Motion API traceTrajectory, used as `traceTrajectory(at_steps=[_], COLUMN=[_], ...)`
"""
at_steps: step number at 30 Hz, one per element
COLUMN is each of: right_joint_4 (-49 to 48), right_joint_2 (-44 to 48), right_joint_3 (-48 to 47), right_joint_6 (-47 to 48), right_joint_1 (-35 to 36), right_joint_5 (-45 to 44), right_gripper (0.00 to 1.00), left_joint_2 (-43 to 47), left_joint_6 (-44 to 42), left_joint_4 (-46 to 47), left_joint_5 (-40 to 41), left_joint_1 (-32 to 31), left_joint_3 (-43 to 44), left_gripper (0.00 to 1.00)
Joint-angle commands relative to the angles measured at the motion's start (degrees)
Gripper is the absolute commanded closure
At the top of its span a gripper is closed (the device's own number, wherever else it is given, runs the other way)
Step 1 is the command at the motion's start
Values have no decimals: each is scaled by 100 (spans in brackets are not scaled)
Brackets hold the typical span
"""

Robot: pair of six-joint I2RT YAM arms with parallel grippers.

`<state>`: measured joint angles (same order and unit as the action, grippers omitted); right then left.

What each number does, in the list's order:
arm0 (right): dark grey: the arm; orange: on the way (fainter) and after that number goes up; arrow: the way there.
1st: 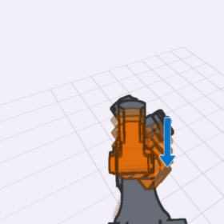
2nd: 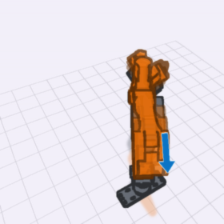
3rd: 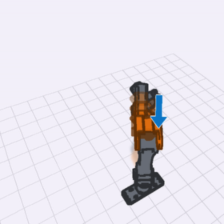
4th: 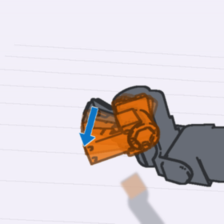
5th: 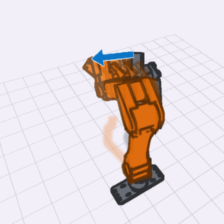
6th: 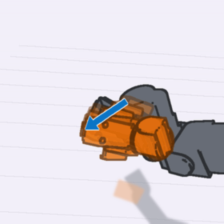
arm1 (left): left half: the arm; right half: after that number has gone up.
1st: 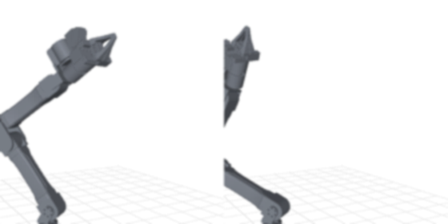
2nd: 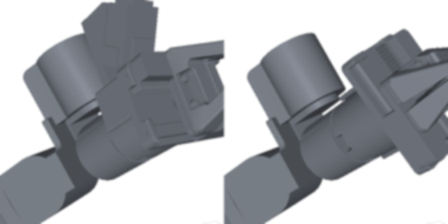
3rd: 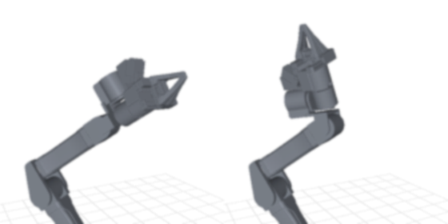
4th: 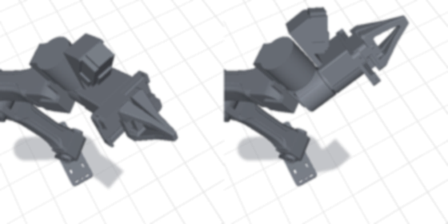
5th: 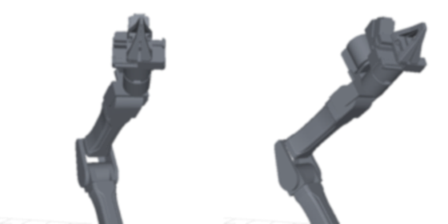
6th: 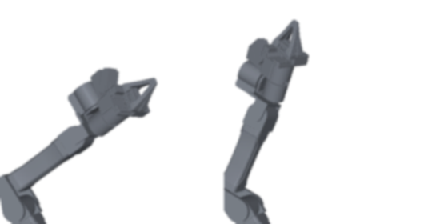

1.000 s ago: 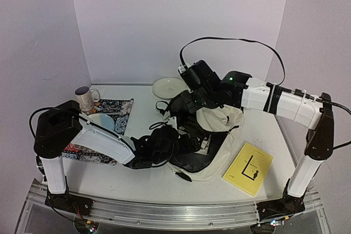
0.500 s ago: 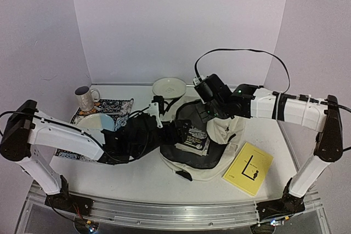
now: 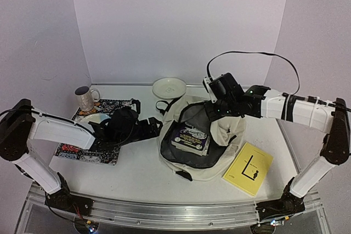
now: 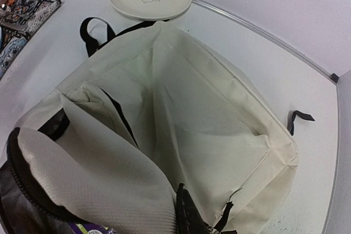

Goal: Pack the student bag
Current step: Place the student bag at the center of the board.

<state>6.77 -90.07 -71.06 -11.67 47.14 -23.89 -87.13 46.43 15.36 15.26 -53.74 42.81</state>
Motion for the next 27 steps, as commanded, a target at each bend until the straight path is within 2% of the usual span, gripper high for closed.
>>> traceTrajectory(at_steps=[1,5,8,10,16,19,22,27], right_joint_4=[50,17,-32,-105,-290,-325,-350,-820], right_joint_2=[-50,-79,-175,-243,-234,-150,-59,170], right_joint_3=[235,241,201,221,386,465,551,878], right_joint_6=[-77,13,4,-45,-141,-153,-167,-222], right_joint_1=[51,267,421,468,510,511,514,514], right_joint_5=[597,1040,1333,1524,1838,1977,2072,2659], right_gripper=[89,74,68,65,51,45,39,28], left_joint_2=[-350,-845,-1220,-1404,-1565,-1640,-1851,-2298], left_joint_6=[113,110,156,180,203,250,407,733], left_joint_4=[-3,1,8,36,217,280,352,456], left_joint_5=[-1090,-1678,-2023,-2233,-2709,-2838,-3051,-3434], left_joint_1=[54,65,65,65,59,62,65,65], left_joint_3=[183,497,742,893,1302,1580,1929,2561], left_gripper=[11,14,19,28,70,85,91,95])
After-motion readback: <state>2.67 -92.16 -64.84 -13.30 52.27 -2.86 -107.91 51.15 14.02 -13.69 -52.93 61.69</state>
